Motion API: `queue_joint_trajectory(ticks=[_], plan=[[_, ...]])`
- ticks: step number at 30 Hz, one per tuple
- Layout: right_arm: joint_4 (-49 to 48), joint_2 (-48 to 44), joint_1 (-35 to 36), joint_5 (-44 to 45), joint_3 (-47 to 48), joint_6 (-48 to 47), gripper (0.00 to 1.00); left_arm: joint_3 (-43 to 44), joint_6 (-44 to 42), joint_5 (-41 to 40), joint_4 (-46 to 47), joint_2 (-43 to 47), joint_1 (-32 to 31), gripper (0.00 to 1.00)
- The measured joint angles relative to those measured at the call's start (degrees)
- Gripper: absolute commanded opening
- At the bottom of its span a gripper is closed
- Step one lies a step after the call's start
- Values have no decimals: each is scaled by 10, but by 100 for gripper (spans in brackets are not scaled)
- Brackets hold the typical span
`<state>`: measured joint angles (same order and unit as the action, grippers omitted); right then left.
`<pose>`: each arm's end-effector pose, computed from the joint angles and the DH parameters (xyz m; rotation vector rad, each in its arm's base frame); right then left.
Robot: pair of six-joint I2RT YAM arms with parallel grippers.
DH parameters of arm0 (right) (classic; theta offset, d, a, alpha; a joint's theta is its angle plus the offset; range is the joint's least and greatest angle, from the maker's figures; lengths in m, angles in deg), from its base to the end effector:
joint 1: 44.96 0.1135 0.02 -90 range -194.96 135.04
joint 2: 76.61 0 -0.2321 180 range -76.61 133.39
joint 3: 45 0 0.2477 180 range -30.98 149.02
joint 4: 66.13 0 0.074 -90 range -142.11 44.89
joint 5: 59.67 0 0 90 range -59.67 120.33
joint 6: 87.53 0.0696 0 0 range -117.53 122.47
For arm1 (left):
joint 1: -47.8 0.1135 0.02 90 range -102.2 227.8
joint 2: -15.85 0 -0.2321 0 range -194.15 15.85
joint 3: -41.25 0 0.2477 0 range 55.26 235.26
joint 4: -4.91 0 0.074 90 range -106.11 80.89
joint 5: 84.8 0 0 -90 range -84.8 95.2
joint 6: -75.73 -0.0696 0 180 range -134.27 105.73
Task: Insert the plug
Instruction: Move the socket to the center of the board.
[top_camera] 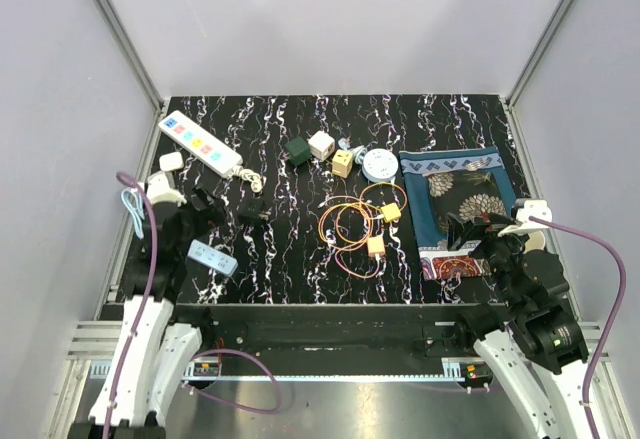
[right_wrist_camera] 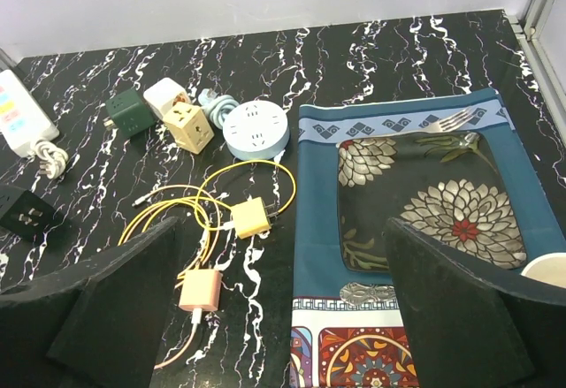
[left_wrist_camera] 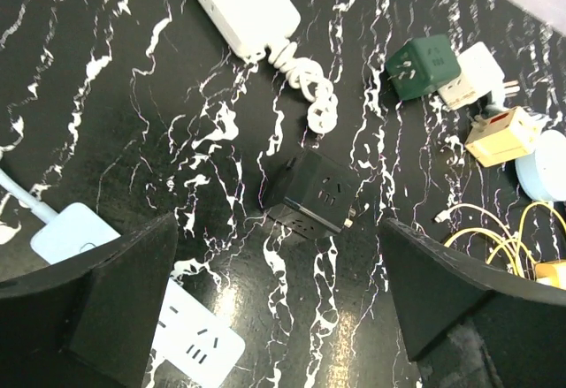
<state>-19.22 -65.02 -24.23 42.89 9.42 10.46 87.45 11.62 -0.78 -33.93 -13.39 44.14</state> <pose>0.1137 0.0269 0.3184 -0.0149 1.6441 0.2034 0.1874 -0.0047 0.2458 -0.4450 1.9068 -0.2385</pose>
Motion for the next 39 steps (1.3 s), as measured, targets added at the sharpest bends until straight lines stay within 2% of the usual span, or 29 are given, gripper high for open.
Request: queue_joint_trajectory(ticks=[14, 16, 23, 33, 39], plan=[[0, -16, 0, 2, 0, 0, 100, 115, 105, -14, 10, -324, 0, 99], [0, -16, 0, 1, 0, 0, 100, 158, 125, -27, 8, -398, -4, 99], [0, -16, 0, -3, 0, 0, 100, 280, 162, -70, -2, -573, -31, 99], [-1, -7, 0, -27, -3, 0, 100, 440, 203, -113, -32, -777, -54, 88], [-2, 2, 0, -33, -4, 0, 100, 505, 214, -124, -56, -851, -57, 74]])
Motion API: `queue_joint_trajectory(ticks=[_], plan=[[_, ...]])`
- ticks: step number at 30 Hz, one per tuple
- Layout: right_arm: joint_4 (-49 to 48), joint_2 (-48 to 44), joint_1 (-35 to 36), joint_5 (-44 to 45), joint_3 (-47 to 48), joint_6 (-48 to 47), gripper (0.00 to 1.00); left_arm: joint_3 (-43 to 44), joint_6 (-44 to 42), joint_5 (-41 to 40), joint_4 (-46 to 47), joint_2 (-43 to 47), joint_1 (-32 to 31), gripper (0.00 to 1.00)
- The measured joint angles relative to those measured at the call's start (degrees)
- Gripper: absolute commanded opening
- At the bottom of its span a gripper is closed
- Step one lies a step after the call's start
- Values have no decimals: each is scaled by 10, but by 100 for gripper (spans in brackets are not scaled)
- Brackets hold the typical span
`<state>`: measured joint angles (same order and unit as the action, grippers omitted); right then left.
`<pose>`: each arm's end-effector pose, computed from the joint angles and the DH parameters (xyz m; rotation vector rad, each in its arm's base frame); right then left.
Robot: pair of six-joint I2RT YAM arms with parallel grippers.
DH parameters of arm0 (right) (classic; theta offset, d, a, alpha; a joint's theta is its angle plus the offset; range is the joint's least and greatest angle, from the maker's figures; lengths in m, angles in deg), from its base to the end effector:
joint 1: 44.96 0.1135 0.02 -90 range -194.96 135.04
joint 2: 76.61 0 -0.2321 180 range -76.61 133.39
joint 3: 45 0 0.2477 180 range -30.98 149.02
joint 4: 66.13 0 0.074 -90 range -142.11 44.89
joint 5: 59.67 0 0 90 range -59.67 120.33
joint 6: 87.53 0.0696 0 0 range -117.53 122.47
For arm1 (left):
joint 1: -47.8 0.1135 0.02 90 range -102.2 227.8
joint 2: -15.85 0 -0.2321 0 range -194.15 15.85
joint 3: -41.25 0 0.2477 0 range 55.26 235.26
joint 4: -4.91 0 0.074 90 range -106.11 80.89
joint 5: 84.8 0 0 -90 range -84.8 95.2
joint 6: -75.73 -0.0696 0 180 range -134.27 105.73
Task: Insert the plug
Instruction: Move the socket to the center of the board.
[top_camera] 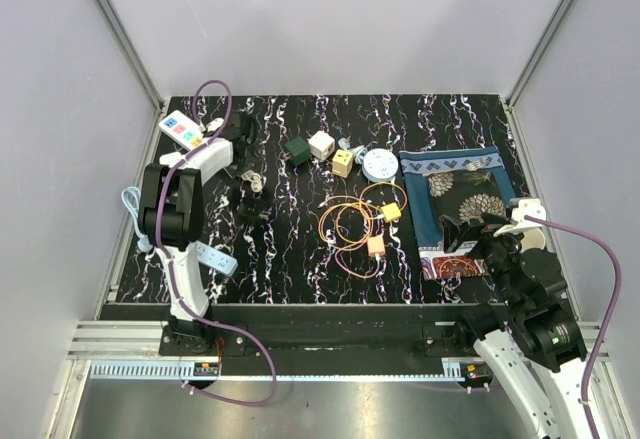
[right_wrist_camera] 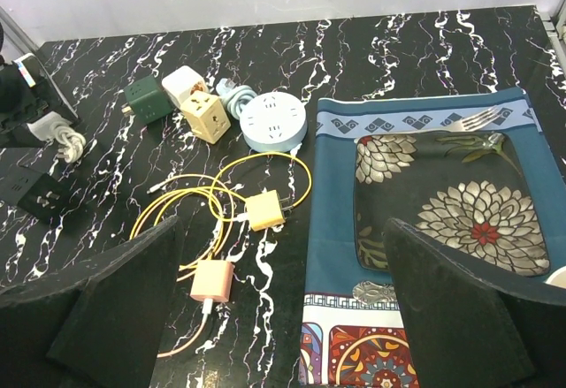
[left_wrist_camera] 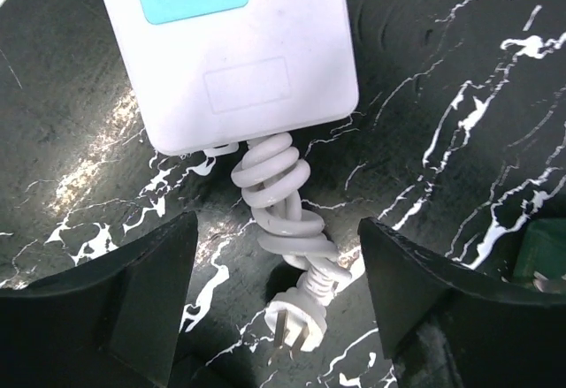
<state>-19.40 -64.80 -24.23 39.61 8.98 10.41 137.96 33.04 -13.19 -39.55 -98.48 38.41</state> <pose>0.1149 0.0315 0.3159 -0.0609 1.6540 0.2476 0.4153 -0.0464 0.1263 -0.9308 2.3918 0.0626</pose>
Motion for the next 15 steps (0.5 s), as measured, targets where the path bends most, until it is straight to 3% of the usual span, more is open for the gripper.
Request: queue_joint_trajectory(ticks=[6, 7, 8, 10, 15], plan=[[-2, 0, 0, -1, -4, 0, 100, 9, 7, 0, -14, -27, -1, 49], [-2, 0, 0, -1, -4, 0, 100, 9, 8, 1, -15, -28, -2, 44], [-2, 0, 0, -3, -4, 0, 100, 9, 7, 2, -16, -29, -4, 31], [-3, 0, 0, -5, -4, 0, 100, 12, 6, 6, -22, -30, -8, 21], [-3, 0, 0, -10, -4, 0, 100, 25, -3, 10, -44, -30, -30, 16]])
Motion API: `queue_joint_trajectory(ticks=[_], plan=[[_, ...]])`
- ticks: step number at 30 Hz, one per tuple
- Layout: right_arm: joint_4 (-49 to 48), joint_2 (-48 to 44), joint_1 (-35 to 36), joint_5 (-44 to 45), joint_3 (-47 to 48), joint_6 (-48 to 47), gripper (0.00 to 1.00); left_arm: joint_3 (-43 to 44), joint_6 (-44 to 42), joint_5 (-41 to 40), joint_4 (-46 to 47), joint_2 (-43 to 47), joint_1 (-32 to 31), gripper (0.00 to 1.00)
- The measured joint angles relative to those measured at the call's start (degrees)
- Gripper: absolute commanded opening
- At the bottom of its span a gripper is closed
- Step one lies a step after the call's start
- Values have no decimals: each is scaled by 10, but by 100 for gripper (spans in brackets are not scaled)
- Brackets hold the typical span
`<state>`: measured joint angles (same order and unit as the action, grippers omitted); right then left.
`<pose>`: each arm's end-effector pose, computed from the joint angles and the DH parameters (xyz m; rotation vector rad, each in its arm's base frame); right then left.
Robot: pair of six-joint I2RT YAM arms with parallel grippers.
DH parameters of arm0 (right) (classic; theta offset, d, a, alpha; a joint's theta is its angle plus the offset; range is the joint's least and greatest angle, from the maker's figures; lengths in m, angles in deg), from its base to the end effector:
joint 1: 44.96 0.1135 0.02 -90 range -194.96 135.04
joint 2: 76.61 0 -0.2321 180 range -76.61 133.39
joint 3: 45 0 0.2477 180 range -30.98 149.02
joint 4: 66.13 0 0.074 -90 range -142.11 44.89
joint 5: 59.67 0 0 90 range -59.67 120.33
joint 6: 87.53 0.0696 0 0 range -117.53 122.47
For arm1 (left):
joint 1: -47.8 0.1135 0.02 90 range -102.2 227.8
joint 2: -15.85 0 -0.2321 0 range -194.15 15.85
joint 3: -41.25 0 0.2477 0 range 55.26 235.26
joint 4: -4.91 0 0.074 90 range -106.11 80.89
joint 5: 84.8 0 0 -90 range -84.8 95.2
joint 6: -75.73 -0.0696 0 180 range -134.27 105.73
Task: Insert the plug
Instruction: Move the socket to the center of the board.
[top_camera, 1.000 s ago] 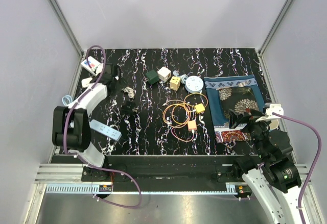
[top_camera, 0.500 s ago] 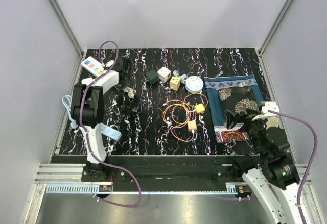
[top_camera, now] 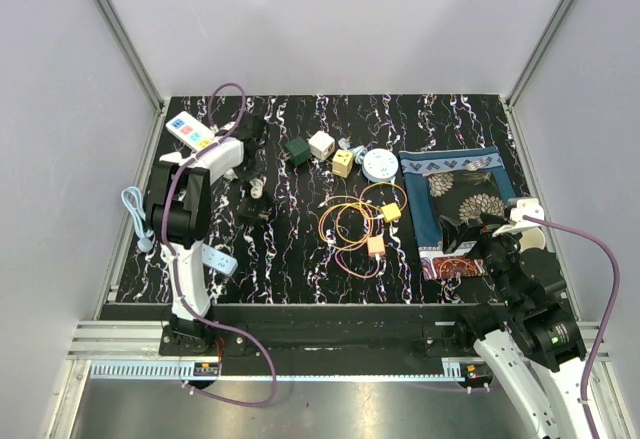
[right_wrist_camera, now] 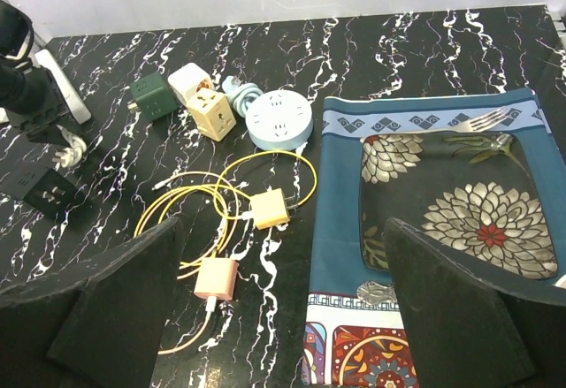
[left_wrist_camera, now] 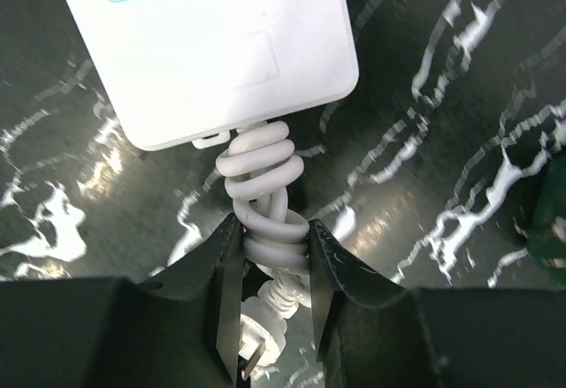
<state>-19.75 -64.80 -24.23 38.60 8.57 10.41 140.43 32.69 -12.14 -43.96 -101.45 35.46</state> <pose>0.1158 0.0331 0.3145 -0.0746 1.6554 0.2618 0.4116 -0.0688 0.1134 -0.8654 2.5009 0.0842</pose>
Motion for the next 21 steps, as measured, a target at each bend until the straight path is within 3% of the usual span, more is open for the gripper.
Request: queue_joint_trajectory(ticks=[14, 21], plan=[[-10, -9, 0, -11, -4, -1, 100, 60, 11, 5, -103, 3, -141, 8], [-12, -23, 0, -20, -6, -2, 100, -51, 40, 9, -136, 106, -227, 8]])
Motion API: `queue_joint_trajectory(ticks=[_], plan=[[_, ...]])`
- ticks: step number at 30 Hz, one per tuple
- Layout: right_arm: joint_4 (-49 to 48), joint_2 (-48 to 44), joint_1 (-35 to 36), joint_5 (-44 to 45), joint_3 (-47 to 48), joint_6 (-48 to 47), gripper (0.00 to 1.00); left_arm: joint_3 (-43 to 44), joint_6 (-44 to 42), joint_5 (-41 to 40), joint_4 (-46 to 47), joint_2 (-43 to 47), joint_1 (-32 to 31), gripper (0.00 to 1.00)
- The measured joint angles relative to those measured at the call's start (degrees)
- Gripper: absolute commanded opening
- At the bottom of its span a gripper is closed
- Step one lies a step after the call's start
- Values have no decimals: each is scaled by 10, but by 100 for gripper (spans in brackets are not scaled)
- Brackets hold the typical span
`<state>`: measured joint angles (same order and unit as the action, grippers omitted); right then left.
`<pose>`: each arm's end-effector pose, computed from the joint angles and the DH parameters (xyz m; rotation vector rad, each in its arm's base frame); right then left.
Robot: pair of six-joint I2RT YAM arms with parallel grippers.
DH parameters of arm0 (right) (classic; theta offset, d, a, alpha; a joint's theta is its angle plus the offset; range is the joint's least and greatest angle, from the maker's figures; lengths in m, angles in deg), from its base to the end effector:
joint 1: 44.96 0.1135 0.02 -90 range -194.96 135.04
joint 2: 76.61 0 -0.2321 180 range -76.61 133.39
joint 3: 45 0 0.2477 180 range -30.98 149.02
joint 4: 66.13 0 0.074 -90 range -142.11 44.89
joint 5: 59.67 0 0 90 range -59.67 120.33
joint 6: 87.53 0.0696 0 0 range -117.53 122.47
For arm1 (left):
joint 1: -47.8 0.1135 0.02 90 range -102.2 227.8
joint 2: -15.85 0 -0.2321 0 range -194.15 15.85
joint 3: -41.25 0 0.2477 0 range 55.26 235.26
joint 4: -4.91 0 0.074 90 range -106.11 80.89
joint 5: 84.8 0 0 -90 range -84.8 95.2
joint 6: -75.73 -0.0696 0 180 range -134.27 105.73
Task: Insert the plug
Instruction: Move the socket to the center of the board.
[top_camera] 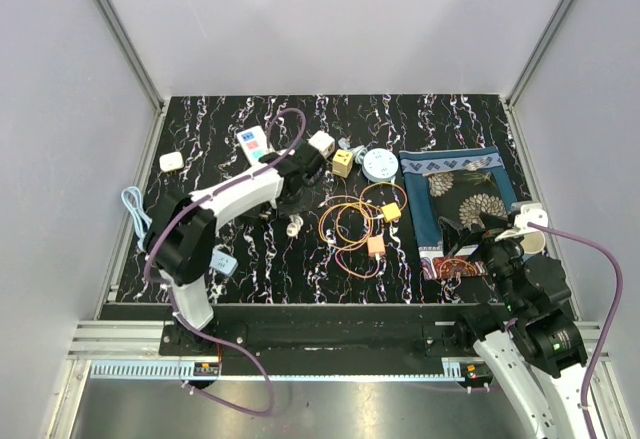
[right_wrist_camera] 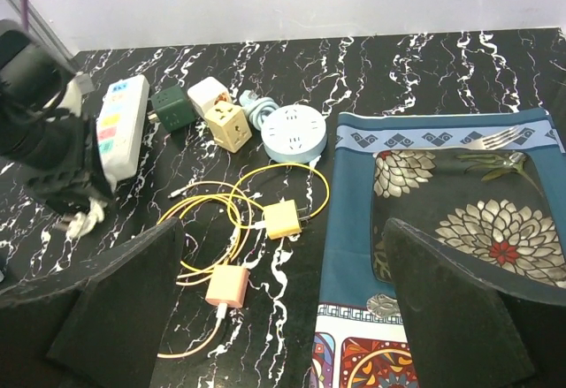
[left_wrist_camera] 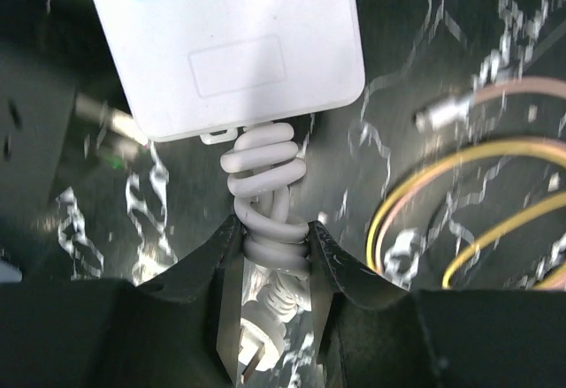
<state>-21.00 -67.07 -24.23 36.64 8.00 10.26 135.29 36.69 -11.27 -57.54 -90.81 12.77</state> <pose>0.1093 0.0332 0.3182 -0.0955 1.6050 0.2983 0.3098 -0.1931 0.1457 -0.4337 2.7227 0.0455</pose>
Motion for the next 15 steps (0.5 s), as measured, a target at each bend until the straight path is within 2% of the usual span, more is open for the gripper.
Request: queue_joint_trajectory(ticks=[6, 15], plan=[[0, -3, 0, -5, 0, 0, 100, -81, 37, 2, -19, 98, -89, 10], [0, -1, 0, -15, 0, 0, 100, -156, 103, 8, -17, 107, -200, 13]])
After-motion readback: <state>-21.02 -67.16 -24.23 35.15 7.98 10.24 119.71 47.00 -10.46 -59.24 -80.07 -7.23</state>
